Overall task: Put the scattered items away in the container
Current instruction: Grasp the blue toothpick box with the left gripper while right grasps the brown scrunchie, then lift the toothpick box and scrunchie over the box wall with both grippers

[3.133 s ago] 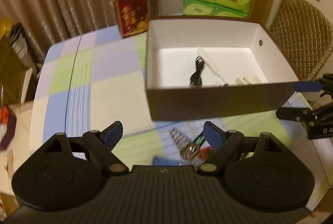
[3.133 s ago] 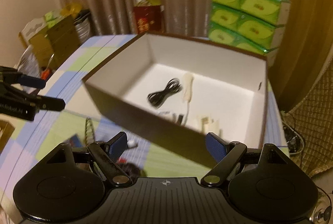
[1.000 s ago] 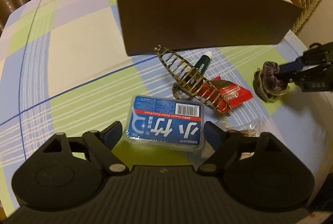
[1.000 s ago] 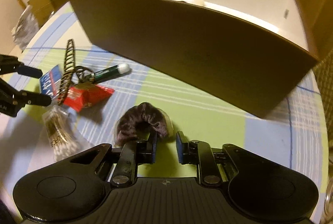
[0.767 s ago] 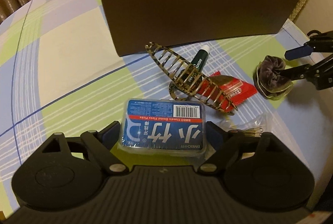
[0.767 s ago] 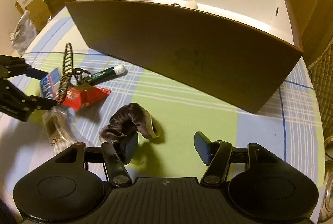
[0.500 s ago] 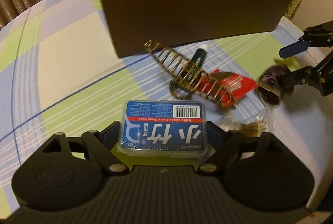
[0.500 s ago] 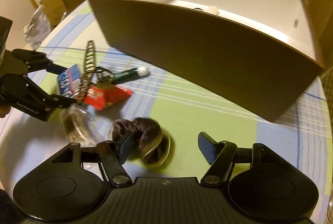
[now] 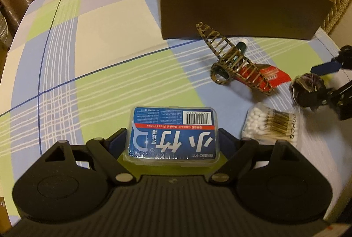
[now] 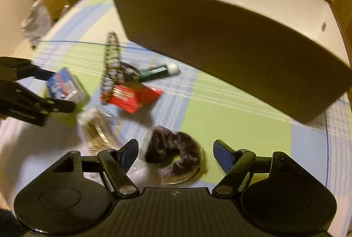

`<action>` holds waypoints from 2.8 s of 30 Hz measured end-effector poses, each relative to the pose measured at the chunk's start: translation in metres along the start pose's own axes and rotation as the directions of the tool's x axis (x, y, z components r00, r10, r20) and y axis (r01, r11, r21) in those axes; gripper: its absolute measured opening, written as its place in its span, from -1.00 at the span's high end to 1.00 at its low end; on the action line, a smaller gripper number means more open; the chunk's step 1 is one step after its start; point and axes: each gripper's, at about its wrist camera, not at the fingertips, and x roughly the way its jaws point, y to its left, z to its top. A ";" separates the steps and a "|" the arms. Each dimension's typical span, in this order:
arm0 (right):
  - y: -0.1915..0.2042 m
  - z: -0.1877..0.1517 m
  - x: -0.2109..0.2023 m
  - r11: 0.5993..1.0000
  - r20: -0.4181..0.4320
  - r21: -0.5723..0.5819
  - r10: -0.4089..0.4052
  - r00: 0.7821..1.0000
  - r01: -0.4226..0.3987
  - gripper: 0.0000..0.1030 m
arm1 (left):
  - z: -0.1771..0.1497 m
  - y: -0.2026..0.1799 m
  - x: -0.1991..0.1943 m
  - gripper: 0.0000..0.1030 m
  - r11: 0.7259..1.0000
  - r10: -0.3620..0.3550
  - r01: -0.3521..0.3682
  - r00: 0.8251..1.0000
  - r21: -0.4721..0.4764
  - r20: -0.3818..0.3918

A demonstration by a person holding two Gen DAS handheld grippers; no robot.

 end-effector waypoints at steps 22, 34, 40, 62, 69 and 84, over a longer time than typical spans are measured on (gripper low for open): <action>-0.010 -0.014 -0.001 0.999 0.014 -0.035 -0.019 1.000 0.019 0.50 | 0.007 -0.020 0.003 -0.61 0.998 0.020 -0.020 1.000 0.061 0.000; -0.037 -0.015 -0.026 0.999 0.032 0.049 -0.023 0.999 0.022 0.58 | 0.025 -0.023 -0.030 -0.61 0.995 0.075 -0.076 0.997 0.068 0.018; -0.044 -0.009 -0.049 0.998 0.058 0.059 -0.004 0.998 0.001 0.58 | 0.043 -0.026 -0.060 -0.61 0.995 0.064 -0.070 0.994 0.075 0.087; -0.073 0.095 -0.114 1.000 0.273 -0.030 0.004 0.962 0.004 0.58 | 0.177 -0.062 -0.080 -0.61 0.977 -0.060 0.004 0.965 0.214 0.256; -0.096 0.130 -0.094 0.997 0.264 -0.033 -0.052 0.963 0.063 0.58 | 0.214 -0.070 -0.055 -0.61 0.970 -0.066 0.004 0.966 0.242 0.249; -0.136 0.179 -0.007 0.991 0.128 0.064 -0.122 0.984 0.114 0.58 | 0.277 -0.058 0.050 -0.61 0.990 -0.021 0.006 0.994 0.139 0.105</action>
